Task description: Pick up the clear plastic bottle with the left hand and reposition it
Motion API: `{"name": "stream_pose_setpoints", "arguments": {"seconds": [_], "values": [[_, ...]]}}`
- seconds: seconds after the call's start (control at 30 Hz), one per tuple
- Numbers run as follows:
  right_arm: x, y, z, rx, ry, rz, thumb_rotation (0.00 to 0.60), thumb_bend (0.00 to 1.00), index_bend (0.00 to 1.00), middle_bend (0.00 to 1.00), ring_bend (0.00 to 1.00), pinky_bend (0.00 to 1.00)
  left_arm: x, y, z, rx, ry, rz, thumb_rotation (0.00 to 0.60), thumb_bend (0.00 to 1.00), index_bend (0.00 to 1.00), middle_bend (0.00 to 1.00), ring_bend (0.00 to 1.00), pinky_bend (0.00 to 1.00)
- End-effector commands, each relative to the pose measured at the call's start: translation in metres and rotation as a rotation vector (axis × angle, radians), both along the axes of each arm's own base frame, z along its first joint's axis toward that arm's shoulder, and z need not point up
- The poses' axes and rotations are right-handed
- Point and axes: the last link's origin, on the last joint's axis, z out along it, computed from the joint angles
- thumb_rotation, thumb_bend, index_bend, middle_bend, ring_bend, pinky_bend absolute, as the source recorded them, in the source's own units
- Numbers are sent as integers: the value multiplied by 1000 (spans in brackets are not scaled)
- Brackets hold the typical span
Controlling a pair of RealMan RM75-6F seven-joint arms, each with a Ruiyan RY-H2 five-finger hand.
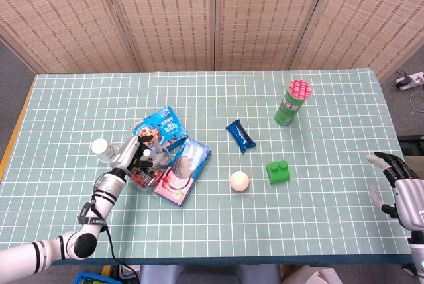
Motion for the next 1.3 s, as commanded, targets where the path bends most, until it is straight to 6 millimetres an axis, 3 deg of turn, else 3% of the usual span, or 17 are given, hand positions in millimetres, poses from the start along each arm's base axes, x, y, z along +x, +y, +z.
{"name": "stream_pose_setpoints", "arguments": {"seconds": [0.03, 0.3, 0.77, 1.3], "values": [[0, 0, 0, 1, 0, -2, 600, 470, 218, 176, 127, 349, 0, 0, 0, 1, 0, -1, 600, 411, 731, 1000, 1000, 1000], [-1, 0, 0, 2, -1, -2, 600, 471, 219, 176, 127, 349, 2, 0, 0, 16, -6, -9, 600, 428, 777, 1000, 1000, 1000], [-1, -1, 0, 3, -5, -2, 600, 470, 219, 177, 127, 349, 6, -4, 9, 61, -23, -42, 600, 506, 773, 1000, 1000, 1000], [1, -1, -5, 23, -3, 2, 600, 471, 219, 179, 127, 349, 30, -11, 63, 151, -36, -41, 600, 507, 777, 1000, 1000, 1000]]}}
